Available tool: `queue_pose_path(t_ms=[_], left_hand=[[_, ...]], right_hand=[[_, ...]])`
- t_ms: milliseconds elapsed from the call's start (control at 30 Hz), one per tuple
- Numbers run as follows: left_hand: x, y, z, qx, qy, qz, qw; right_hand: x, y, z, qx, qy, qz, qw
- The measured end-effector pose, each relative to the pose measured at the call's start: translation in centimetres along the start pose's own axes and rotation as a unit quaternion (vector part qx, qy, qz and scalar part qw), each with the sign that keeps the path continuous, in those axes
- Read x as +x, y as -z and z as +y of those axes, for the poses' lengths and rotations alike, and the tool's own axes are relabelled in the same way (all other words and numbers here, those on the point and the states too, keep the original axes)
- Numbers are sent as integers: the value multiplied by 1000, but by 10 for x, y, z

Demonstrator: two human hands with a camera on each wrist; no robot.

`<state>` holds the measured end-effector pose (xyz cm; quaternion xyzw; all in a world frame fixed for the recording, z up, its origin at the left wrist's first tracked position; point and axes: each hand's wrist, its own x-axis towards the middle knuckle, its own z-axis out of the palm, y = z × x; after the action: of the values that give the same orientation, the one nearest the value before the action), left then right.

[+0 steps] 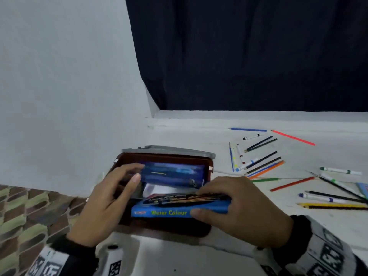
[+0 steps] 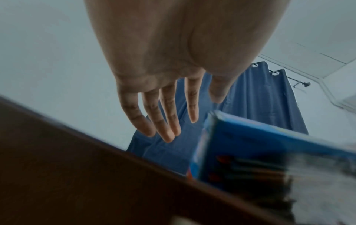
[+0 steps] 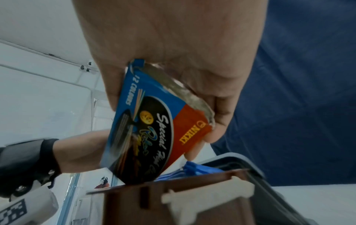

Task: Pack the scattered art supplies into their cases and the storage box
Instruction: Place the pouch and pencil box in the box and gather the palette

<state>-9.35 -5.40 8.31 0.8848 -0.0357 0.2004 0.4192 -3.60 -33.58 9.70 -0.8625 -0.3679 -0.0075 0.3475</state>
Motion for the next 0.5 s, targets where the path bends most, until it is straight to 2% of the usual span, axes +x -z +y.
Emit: queue_pose_path(t_ms=[133,300,400,500], left_hand=[[13,36,-42,59,-16,-65,996],[26,45,-73,104,-65,-149,981],[22,40,-83,122,-77,-172,975],[16,37,-84,182,-108,-175,962]], right_hand=[[32,-29,-29,-80,-33,-71,994],[50,-64,-39,-193,-64,-150,968],[54,-74,-41,-218,-62,-186,956],[56,-79,-41,-213,-57,-176,959]])
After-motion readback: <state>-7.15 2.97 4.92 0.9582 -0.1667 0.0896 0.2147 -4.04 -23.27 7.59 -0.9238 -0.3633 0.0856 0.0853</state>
